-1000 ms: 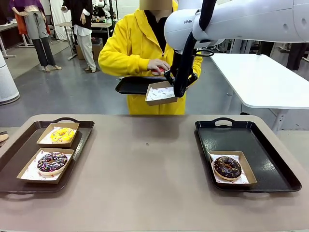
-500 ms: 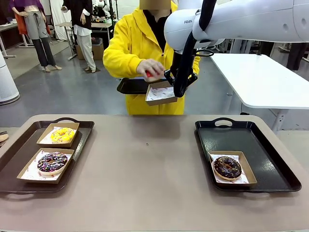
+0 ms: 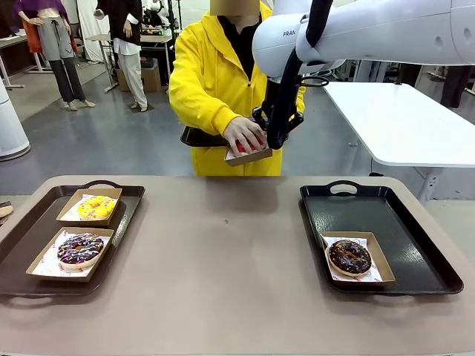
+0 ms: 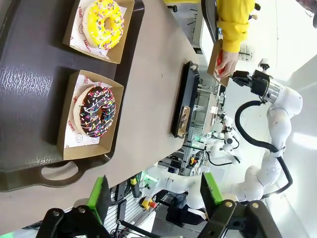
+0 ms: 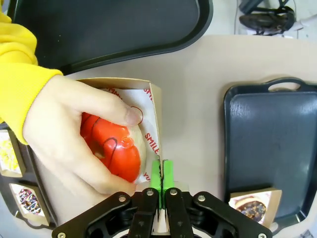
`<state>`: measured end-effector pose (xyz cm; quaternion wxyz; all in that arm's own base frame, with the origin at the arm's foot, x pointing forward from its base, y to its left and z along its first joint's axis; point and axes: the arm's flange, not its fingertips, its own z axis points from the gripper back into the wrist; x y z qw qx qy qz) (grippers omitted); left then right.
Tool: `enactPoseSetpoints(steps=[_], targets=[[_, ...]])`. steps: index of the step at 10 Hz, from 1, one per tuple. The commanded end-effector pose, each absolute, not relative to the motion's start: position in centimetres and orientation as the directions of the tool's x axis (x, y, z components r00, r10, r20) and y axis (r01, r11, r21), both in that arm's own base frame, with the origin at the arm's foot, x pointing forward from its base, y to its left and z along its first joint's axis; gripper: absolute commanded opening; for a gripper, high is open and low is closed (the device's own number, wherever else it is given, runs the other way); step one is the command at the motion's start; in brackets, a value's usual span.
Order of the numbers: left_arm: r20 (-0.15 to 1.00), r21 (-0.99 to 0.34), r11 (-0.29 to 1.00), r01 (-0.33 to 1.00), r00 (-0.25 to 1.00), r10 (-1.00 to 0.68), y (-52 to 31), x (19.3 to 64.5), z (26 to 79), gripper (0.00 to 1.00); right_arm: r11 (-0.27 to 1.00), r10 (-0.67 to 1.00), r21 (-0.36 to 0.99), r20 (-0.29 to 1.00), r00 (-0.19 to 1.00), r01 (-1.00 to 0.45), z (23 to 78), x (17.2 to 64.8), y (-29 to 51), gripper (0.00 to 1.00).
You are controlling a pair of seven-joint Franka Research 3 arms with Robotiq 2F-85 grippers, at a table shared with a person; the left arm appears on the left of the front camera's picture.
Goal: Individually package the donuts and arrange them on the tray.
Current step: Place the picked Paper togo box on the Handle tray.
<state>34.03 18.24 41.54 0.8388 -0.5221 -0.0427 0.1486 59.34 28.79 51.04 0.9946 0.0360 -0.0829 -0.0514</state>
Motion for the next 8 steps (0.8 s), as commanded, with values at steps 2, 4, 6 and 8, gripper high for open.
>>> enactPoseSetpoints(steps=[2,4,6,8], targets=[[-0.081,-0.891,0.408,-0.201,0.953,0.293,18.36,33.93,41.57,0.95,0.992,-0.11,0.083,0.164,0.98,0.098,51.19,59.31,28.74,0.0],[-0.081,-0.891,0.408,-0.201,0.953,0.293,18.36,33.93,41.57,0.95,0.992,-0.11,0.083,0.164,0.98,0.098,51.19,59.31,28.74,0.0],[-0.081,-0.891,0.408,-0.201,0.953,0.293,18.36,33.93,41.57,0.95,0.992,-0.11,0.083,0.164,0.98,0.098,51.19,59.31,28.74,0.0],[-0.081,-0.891,0.408,-0.201,0.953,0.293,18.36,33.93,41.57,0.95,0.992,-0.11,0.083,0.164,0.98,0.098,51.19,59.31,28.74,0.0]])
